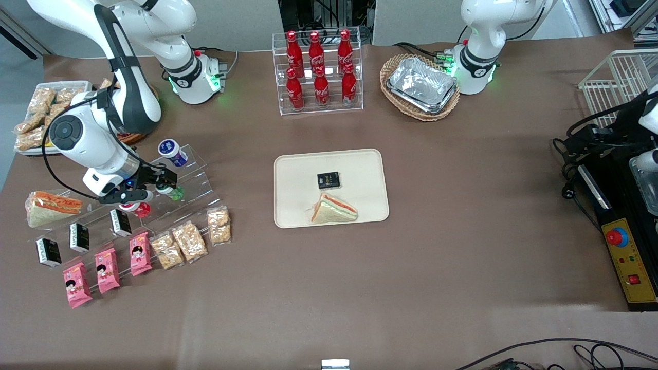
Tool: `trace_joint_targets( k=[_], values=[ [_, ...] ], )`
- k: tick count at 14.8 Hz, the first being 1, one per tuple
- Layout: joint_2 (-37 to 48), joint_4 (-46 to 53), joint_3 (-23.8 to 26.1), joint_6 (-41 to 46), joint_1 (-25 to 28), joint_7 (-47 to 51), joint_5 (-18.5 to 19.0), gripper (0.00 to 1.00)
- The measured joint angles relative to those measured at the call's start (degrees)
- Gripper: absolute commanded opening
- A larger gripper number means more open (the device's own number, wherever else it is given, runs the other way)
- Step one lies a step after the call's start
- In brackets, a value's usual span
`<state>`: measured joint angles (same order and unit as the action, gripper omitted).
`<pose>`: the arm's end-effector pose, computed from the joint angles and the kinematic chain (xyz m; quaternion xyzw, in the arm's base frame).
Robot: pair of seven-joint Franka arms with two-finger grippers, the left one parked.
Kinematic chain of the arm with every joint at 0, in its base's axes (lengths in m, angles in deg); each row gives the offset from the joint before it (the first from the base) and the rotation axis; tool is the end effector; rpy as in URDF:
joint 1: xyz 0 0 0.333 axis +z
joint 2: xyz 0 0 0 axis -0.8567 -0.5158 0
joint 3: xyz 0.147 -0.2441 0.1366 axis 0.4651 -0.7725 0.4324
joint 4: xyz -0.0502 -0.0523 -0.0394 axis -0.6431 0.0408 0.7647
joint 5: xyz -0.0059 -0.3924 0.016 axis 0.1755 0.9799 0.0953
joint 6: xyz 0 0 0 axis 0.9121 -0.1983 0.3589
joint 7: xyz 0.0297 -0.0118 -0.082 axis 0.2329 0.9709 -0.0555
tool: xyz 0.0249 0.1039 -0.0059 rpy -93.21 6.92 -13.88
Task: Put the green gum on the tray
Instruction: 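Lower the right gripper onto the green-labelled bottle and close it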
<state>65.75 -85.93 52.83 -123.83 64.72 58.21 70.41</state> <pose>0.4880 0.0054 0.3263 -0.9993 -0.0328 0.0182 0.0072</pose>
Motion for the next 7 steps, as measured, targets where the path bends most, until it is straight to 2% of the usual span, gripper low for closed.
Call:
trace_joint_targets(
  k=[2, 3, 6, 7],
  values=[
    [0.0, -0.5, 0.0, -1.0, 0.0, 0.0, 0.0, 0.93],
    [-0.1, -0.7, 0.1, -1.3, 0.1, 0.0, 0.0, 0.86],
    [-0.1, -1.1, 0.2, -1.8, 0.1, 0.0, 0.0, 0.83],
    [-0.1, -1.1, 0.2, -1.9, 0.2, 0.0, 0.0, 0.79]
  ],
)
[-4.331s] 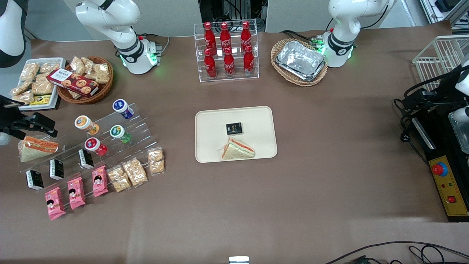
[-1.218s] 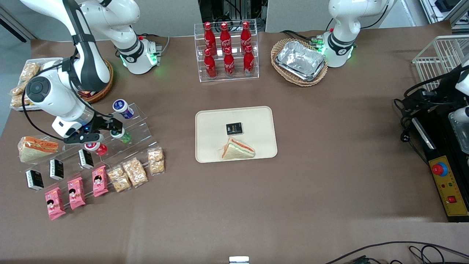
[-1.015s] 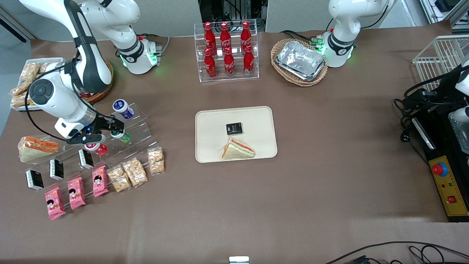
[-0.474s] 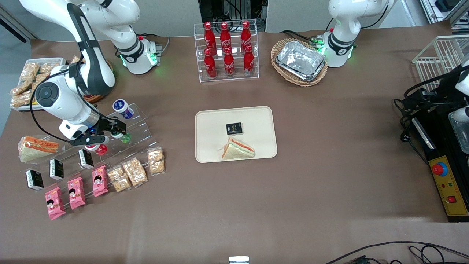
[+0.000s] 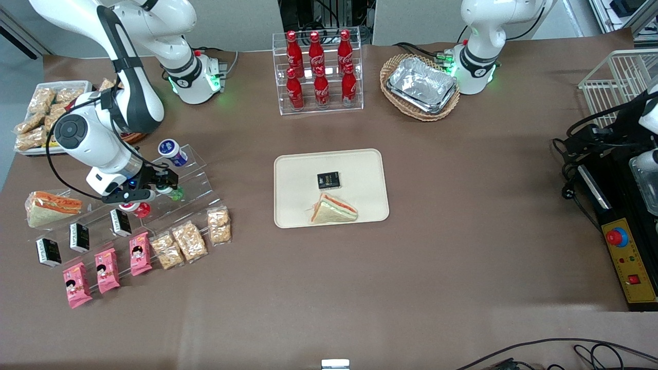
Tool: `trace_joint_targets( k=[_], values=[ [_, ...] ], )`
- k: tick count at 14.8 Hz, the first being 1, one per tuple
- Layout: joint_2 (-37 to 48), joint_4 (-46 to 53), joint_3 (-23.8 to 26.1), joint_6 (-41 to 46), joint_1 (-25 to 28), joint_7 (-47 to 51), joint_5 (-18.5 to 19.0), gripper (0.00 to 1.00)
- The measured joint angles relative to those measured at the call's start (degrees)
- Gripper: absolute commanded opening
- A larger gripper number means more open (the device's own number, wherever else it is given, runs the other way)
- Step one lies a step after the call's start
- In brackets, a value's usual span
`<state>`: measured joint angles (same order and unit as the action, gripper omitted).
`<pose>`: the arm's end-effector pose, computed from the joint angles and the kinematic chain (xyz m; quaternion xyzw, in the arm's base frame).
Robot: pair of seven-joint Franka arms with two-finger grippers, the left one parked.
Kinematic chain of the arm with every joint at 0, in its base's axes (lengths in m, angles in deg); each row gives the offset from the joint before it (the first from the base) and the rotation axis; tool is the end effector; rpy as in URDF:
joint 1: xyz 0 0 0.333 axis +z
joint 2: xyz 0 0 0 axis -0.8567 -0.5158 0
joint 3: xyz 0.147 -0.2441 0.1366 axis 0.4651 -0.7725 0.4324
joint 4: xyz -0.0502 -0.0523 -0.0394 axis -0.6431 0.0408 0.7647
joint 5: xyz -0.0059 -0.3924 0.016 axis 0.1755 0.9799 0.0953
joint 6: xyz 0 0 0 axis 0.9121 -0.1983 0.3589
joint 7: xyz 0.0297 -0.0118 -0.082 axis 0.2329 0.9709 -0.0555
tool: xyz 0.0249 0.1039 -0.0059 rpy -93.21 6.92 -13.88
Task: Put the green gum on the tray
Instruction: 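Lower the right gripper onto the green-labelled bottle and close it, then lift the green-labelled bottle and carry it over the cream tray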
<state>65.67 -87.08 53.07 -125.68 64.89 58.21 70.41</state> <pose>0.4849 0.0088 0.3201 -0.9992 -0.0362 0.0128 0.0068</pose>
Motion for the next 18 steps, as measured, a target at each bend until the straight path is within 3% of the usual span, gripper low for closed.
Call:
trace_joint_targets(
  k=[4, 9, 13, 18],
  values=[
    [0.0, -0.5, 0.2, -0.1, 0.1, 0.0, 0.0, 0.66],
    [0.0, -0.5, 0.2, -0.2, 0.5, 0.0, 0.0, 0.58],
    [0.0, -0.5, 0.2, -0.3, 0.5, 0.0, 0.0, 0.43],
    [0.2, -0.4, 0.2, -0.3, 0.5, 0.0, 0.0, 0.41]
  ],
)
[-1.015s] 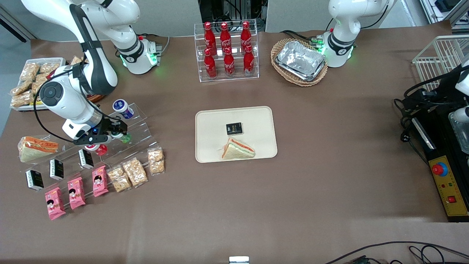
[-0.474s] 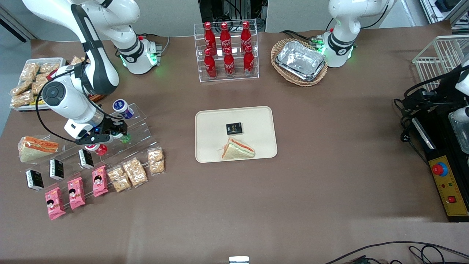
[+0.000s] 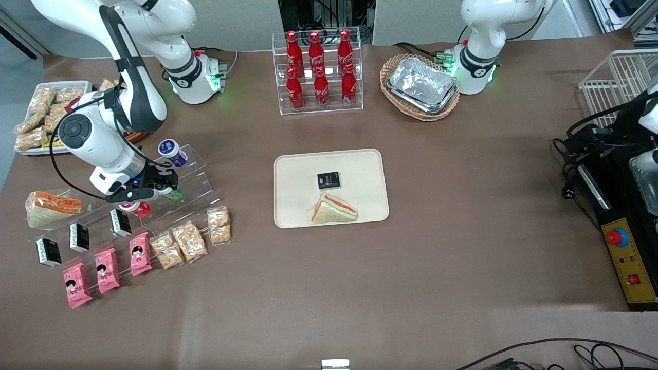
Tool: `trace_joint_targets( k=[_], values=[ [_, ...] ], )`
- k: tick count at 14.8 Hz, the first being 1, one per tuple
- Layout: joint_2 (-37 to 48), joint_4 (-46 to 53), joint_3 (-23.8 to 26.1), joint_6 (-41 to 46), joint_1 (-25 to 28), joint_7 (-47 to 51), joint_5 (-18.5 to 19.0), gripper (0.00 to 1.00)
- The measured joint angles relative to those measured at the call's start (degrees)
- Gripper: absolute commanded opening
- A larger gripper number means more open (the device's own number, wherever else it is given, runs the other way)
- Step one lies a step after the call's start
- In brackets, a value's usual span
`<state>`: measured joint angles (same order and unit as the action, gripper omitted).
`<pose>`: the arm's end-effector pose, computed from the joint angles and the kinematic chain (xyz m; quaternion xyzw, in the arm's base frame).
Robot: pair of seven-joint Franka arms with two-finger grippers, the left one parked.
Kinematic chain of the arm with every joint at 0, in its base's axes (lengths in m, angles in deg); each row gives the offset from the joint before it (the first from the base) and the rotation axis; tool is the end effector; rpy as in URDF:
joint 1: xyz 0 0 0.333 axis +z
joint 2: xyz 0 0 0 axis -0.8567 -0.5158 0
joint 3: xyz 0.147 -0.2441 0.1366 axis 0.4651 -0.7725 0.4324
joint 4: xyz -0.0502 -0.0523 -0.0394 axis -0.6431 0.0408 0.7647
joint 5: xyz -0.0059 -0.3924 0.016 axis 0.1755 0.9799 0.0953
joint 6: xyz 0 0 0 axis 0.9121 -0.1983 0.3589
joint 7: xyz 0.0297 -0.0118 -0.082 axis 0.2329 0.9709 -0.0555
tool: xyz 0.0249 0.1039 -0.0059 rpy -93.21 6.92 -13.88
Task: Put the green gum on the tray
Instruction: 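Lift the green-labelled bottle and carry it over the cream tray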
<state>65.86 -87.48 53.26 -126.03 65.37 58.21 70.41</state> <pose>0.4832 0.0144 0.3194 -0.9990 -0.0420 0.0117 0.0068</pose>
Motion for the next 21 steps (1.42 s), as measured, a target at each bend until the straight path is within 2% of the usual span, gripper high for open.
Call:
trace_joint_targets(
  k=[3, 9, 11, 13, 17, 19, 21],
  values=[
    [1.4, 2.0, 0.0, 2.5, 0.0, 0.0, 0.0, 0.41],
    [6.4, 20.0, 0.2, 31.4, 0.1, 0.0, -0.3, 0.41],
    [6.9, 26.3, 1.5, 38.7, 0.9, 1.7, -2.1, 0.41],
    [6.9, 30.6, 4.1, 43.0, 2.7, 7.7, -2.9, 0.41],
    [6.1, 32.7, 11.1, 43.0, 8.2, 24.7, -4.2, 0.41],
    [4.0, 32.4, 14.0, 39.0, 11.4, 32.5, -4.3, 0.41],
    [1.0, 30.8, 14.8, 33.1, 15.0, 37.7, -4.3, 0.41]
  ],
)
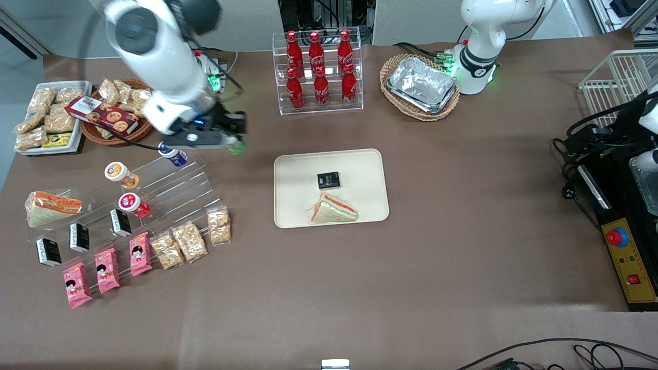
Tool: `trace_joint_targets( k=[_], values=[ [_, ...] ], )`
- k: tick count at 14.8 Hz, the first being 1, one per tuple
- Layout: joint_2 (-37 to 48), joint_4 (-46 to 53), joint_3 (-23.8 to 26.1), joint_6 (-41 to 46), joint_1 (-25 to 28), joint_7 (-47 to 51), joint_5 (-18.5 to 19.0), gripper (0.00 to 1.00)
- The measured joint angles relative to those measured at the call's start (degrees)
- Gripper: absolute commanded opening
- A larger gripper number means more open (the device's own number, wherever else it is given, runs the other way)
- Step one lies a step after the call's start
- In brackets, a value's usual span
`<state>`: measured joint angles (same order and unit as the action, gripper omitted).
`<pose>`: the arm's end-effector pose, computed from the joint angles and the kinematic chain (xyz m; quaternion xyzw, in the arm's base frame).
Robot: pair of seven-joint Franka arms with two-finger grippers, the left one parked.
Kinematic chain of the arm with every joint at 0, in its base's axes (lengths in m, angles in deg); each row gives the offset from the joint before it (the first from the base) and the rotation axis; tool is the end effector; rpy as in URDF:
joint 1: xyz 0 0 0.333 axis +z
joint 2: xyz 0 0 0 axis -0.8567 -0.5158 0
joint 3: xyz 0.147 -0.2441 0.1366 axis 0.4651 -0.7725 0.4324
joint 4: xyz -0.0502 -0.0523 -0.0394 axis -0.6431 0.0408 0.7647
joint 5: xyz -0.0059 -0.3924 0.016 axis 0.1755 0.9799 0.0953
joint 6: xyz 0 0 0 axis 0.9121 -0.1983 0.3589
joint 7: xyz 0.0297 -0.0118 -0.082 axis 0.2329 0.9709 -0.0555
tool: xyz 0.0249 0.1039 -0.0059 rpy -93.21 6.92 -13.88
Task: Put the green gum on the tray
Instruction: 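Lift the green-labelled bottle and carry it over the cream tray, then lower the bottle onto the tray beside the black packet and release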
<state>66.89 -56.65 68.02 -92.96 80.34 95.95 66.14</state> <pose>0.4598 0.2915 0.5232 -0.9984 0.0329 0.0407 0.0216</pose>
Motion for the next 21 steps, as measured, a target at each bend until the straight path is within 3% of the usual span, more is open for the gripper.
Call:
trace_joint_targets(
  k=[8, 16, 17, 18, 19, 21],
  values=[
    [-11.3, -12.5, 0.0, -25.8, 6.8, 5.6, 0.0, 0.41],
    [-20.9, -16.9, 0.0, -38.6, 12.5, 12.5, 4.6, 0.43],
    [-21.5, -16.9, -0.1, -39.0, 12.8, 12.5, 4.6, 0.51],
    [-22.0, -16.9, -0.1, -39.2, 13.1, 12.5, 4.7, 0.69],
    [-22.2, -16.9, -0.1, -39.3, 13.4, 12.5, 4.7, 1.0],
    [-22.2, -16.9, -0.1, -39.3, 13.7, 12.6, 4.7, 1.0]
  ],
)
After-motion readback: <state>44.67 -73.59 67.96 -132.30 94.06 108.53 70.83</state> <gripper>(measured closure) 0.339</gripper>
